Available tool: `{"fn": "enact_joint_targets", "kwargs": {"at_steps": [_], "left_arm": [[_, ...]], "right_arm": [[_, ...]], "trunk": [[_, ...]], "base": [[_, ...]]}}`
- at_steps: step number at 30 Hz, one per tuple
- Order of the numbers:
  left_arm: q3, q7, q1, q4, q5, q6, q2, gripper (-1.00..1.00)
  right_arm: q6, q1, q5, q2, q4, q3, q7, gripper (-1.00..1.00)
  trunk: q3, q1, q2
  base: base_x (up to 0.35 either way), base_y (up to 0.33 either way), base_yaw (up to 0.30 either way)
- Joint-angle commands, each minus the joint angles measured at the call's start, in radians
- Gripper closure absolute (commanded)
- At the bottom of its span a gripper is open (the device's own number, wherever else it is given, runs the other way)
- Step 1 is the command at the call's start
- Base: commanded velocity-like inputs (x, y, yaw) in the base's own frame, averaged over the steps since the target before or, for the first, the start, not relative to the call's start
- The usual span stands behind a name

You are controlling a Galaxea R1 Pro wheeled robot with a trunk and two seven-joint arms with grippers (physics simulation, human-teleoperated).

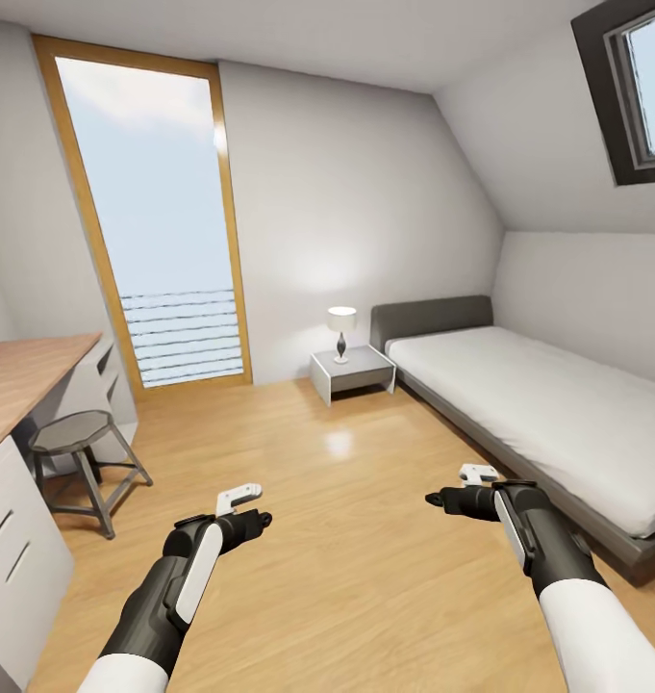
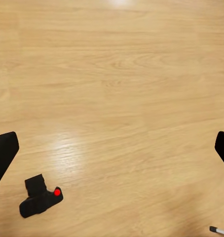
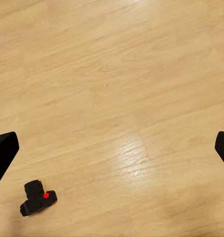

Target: Attach the digital camera to the camera tripod in the bedroom.

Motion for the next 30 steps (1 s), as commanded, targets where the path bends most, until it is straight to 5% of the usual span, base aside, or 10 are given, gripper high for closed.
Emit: {"fn": "enact_joint_targets", "kwargs": {"at_steps": [1, 30], "left_arm": [[0.002, 0.007, -0.001, -0.001, 0.011, 0.004, -0.001, -1.00], [0.003, 0.007, -0.001, -0.002, 0.011, 0.004, 0.001, -1.00]], "right_arm": [[0.004, -0.001, 0.010, 0.000, -0.001, -0.002, 0.009, -1.00], [0.002, -0.001, 0.008, 0.010, -0.001, -0.002, 0.009, -1.00]], "trunk": [[-0.004, 0.004, -0.008], [-0.095, 0.115, -0.211]], "base": [[0.000, 0.000, 0.000], [0.000, 0.000, 0.000]]}}
